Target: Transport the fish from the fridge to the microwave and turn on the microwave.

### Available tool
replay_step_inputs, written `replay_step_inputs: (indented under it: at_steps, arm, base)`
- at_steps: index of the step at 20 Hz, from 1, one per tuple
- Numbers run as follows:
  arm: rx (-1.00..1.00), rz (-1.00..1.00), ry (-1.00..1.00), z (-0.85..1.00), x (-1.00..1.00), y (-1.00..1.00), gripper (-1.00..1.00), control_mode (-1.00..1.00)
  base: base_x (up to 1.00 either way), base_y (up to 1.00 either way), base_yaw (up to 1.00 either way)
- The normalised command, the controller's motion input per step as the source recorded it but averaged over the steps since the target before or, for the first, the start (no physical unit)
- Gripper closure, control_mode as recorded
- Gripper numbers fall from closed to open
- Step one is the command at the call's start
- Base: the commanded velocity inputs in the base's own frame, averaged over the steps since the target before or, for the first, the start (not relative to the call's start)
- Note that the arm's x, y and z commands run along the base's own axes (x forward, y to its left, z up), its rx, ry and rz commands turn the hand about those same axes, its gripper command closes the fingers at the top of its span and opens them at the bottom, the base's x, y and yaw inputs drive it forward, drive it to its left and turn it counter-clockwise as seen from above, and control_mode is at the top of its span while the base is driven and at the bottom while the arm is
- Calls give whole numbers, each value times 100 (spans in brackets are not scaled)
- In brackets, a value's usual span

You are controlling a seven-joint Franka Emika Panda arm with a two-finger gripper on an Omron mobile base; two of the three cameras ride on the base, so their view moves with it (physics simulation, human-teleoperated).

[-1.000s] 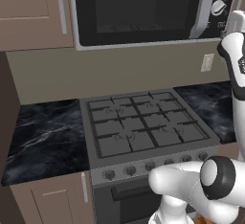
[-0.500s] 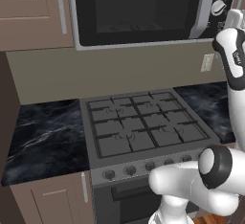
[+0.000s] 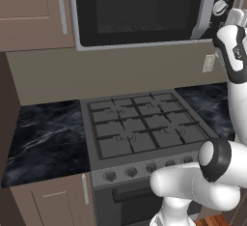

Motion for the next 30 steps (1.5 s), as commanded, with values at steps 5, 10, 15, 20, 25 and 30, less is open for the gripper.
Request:
replay_step_inputs:
  at_steps: [5,10,15,20,25,30]
  arm:
    - [0,0,0,0,0,0,100,-100]
    - [2,0,0,0,5,0,100,-100]
    - [2,0,0,0,13,0,100,-100]
    - [4,0,0,1,15,0,100,-100]
    - [4,0,0,0,14,0,100,-100]
    - [3,0,0,0,18,0,100,-100]
  base:
    - [0,0,0]
    - [0,0,0]
    - [0,0,0]
    - [0,0,0]
    - [0,0,0]
    - [0,0,0]
